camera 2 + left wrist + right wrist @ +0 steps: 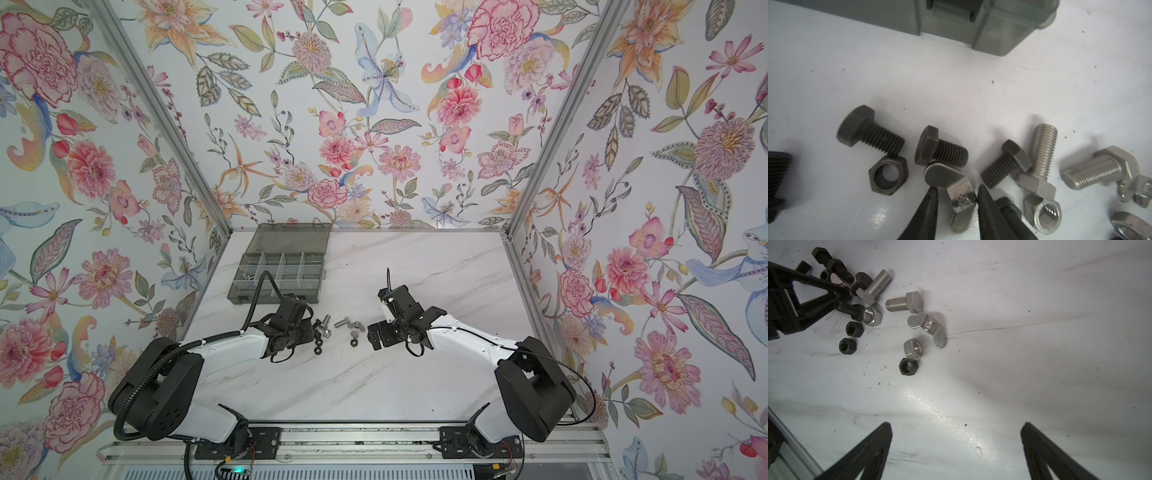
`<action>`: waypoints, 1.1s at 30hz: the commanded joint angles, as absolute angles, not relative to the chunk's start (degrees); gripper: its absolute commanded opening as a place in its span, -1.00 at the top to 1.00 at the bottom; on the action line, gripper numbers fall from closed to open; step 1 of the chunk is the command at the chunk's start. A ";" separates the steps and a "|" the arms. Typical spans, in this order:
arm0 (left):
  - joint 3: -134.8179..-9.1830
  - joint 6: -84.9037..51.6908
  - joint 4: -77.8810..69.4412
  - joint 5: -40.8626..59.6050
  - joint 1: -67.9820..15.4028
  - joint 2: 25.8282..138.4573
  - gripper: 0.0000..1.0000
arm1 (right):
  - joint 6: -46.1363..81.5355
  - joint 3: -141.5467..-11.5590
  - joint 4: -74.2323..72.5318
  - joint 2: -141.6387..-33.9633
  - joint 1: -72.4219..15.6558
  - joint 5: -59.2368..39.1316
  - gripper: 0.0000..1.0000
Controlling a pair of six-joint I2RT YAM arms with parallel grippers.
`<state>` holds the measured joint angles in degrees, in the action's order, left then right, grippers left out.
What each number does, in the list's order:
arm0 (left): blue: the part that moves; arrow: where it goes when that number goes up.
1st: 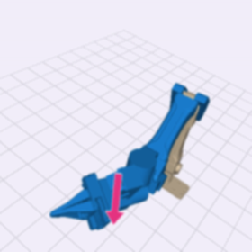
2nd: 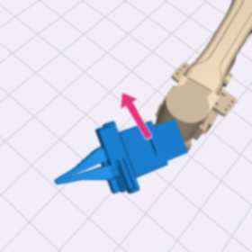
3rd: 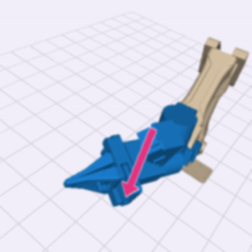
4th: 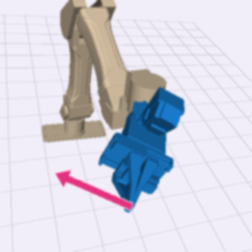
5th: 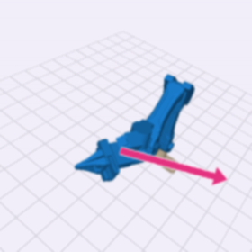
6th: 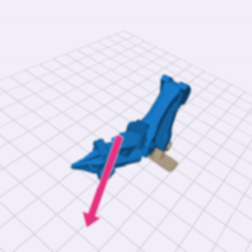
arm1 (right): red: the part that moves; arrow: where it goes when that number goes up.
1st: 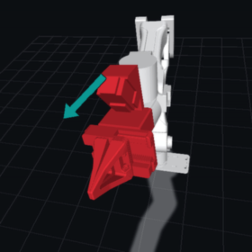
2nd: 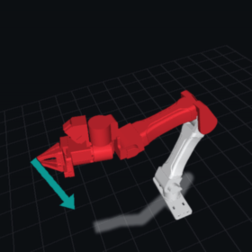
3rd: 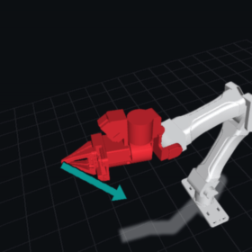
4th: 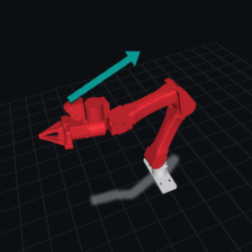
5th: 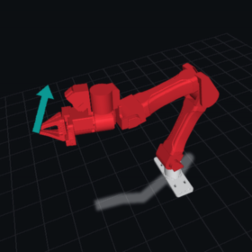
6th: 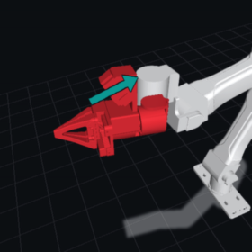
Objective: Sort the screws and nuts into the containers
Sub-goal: 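Lower the open left gripper around a silver wing nut in the pile, then close the left gripper on the silver wing nut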
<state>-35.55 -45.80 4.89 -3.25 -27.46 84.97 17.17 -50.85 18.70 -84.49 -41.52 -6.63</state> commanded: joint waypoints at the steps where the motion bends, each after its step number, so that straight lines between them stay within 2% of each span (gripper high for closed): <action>1: -36.34 -44.91 6.50 -3.51 -28.12 85.32 0.31 | 16.86 -50.03 19.42 -83.98 -41.27 -6.11 -0.98; 18: -37.88 -43.53 6.13 -3.35 -28.12 88.29 0.45 | 16.90 -49.75 19.42 -83.93 -41.29 -5.85 -0.98; 21: -37.82 -43.36 6.33 -3.17 -28.16 87.97 0.59 | 17.05 -49.88 19.41 -83.93 -41.23 -5.91 -0.99; 26: -37.83 -43.07 7.16 -2.84 -28.08 84.82 1.00 | 17.14 -49.97 19.42 -83.96 -41.27 -6.05 -0.98; 33: -43.66 -39.64 14.50 -4.78 -27.61 78.05 1.00 | 17.03 -50.60 19.42 -84.25 -41.25 -6.33 -0.98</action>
